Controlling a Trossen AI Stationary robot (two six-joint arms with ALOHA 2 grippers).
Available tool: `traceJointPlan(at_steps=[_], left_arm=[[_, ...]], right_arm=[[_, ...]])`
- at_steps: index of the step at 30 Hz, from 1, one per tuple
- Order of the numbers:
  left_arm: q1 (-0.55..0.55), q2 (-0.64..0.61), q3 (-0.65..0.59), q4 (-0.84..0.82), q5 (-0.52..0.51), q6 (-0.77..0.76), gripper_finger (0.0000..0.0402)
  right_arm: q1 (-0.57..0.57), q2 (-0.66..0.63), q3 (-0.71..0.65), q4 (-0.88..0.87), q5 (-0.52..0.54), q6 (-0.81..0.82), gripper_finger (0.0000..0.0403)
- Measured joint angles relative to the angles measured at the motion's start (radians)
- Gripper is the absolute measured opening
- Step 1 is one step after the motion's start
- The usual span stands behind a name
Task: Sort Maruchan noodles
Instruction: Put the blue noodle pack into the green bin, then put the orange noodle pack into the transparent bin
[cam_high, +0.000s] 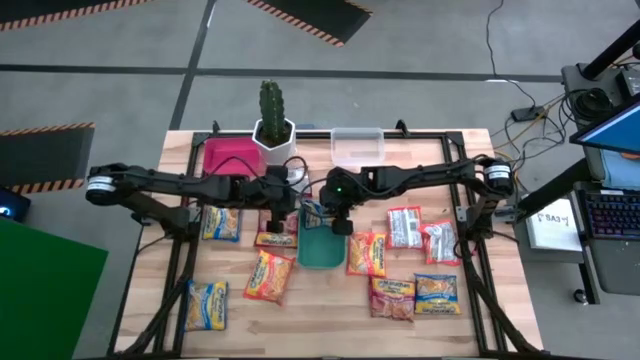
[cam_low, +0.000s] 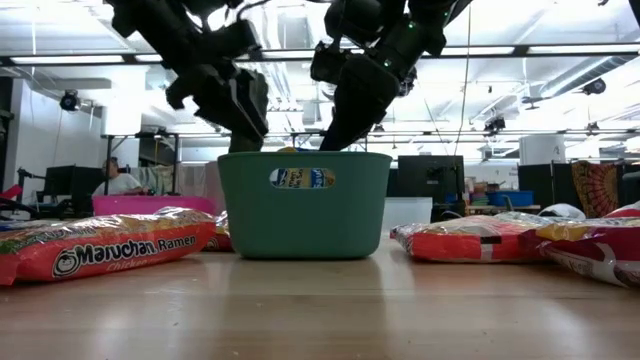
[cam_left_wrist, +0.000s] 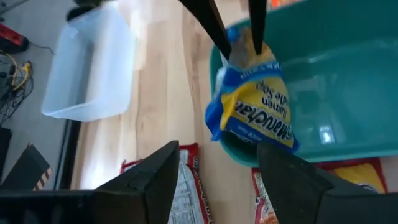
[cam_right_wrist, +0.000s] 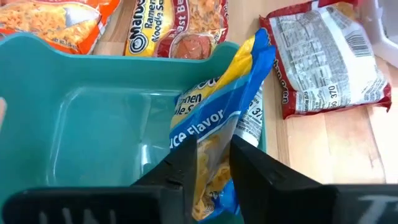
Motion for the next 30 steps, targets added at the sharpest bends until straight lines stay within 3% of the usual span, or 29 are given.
traceJointPlan(at_steps=[11,20,23,30], left_arm=[[-0.005,-0.103,-0.002,0.006,0.008,-0.059,0.0194],[-0.011,-0.170,-0.003,0.023,0.034,-0.059,0.0194],[-0.011,-0.191,-0.003,0.030,0.034,-0.061,0.0194],[-0.011,-0.203,-0.003,0.039,0.034,-0.082,0.0194]], right_arm=[[0.000,-0.144,0.000,-0.089,0.082,0.076,0.0143],[0.027,-0.297,-0.010,-0.340,0.047,0.370,0.0138],[0.070,-0.329,-0.055,-0.375,0.042,0.435,0.0133],[0.207,-0.363,-0.262,-0.267,0.042,0.537,0.0114]])
